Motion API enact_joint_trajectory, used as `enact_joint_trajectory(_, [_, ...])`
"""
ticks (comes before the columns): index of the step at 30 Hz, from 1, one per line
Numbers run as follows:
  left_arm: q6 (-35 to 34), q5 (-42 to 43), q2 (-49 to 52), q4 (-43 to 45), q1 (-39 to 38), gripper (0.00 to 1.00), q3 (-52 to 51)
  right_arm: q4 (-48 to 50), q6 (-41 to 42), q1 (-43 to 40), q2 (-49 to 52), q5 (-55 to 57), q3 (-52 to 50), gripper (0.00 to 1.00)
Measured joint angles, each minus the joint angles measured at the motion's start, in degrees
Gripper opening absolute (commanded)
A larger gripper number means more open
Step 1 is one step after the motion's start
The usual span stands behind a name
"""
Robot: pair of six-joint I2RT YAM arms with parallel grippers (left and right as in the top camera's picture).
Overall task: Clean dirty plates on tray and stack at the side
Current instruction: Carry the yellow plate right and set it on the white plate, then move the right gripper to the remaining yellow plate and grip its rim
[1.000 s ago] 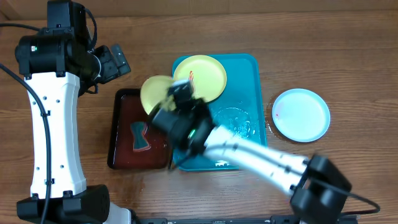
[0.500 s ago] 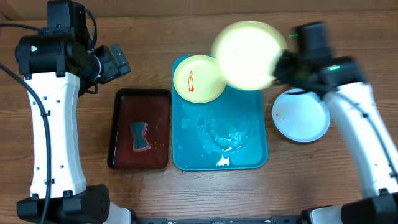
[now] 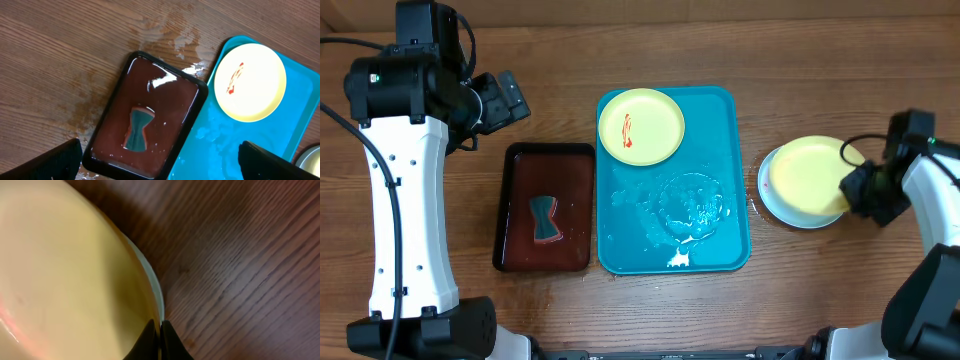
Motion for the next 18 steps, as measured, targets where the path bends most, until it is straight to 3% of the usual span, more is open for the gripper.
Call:
enact_joint_trajectory(1, [0.00, 0.00, 0.00, 0.00, 0.00, 1.00, -0.02, 0.17, -0.44, 0.02, 0.02, -0.55, -0.85, 0.08])
enact_joint_trajectory(2, [0.00, 0.00, 0.00, 0.00, 0.00, 1.00, -0.02, 0.20, -0.74, 0.09, 0.02, -0.94, -1.27, 0.26])
enact_joint_trajectory(3, [0.00, 0.00, 0.00, 0.00, 0.00, 1.00, -0.02, 0.31, -1.33, 0.24, 0.02, -1.57, -1.27, 0.36])
enact_joint_trajectory(5, [0.00, 0.00, 0.00, -0.02, 0.00, 1.00, -0.02, -0.33, -3.58, 0.50, 0.00, -3.02, -0.66, 0.42])
enact_joint_trajectory(12, [0.00, 0.00, 0.00, 0.00, 0.00, 1.00, -0.02, -6.93, -11.23, 5.44, -2.01, -7.04, 10.29, 0.44])
enact_joint_trajectory(18, [0.00, 0.00, 0.00, 0.00, 0.00, 1.00, -0.02, -0.72, -18.51, 18.45, -5.53, -15.32, 18.99, 0.44])
